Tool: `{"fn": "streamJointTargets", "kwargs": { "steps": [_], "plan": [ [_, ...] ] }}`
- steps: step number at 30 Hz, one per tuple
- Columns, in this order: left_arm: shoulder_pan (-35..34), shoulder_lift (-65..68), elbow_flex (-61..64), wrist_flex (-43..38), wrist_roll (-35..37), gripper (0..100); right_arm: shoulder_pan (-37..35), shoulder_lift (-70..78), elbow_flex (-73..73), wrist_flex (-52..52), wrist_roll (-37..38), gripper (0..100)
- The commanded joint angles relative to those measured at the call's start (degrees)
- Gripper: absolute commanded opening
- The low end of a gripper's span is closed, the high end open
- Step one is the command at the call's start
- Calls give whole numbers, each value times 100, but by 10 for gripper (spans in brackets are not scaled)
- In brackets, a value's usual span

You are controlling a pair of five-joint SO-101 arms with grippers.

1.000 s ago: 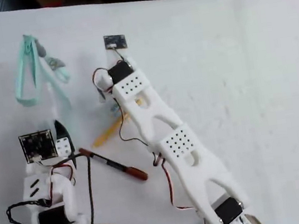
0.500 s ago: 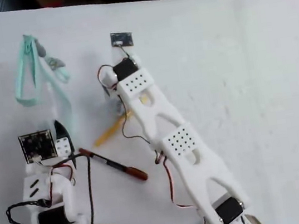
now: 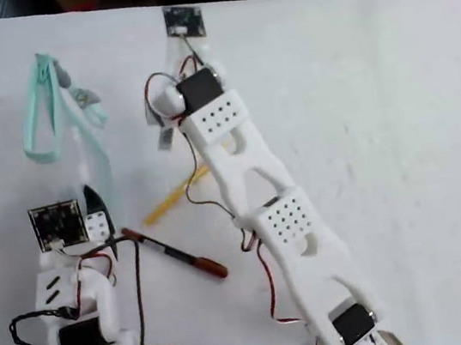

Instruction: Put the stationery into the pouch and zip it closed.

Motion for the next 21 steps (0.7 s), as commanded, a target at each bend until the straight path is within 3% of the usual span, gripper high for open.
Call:
{"fn": "streamJointTargets", "kwargs": {
  "steps": [1,7,21],
  "plan": [
    [-48,-66,-229,237,-9,125,215,-954,-167,48,53,17],
    [-31,-66,-360,475,-9,154,207,-1974,193,84,53,17],
    [-57,-66,-527,475,-9,154,-303,-4892,3288,-13,70,16]
  ]
}}
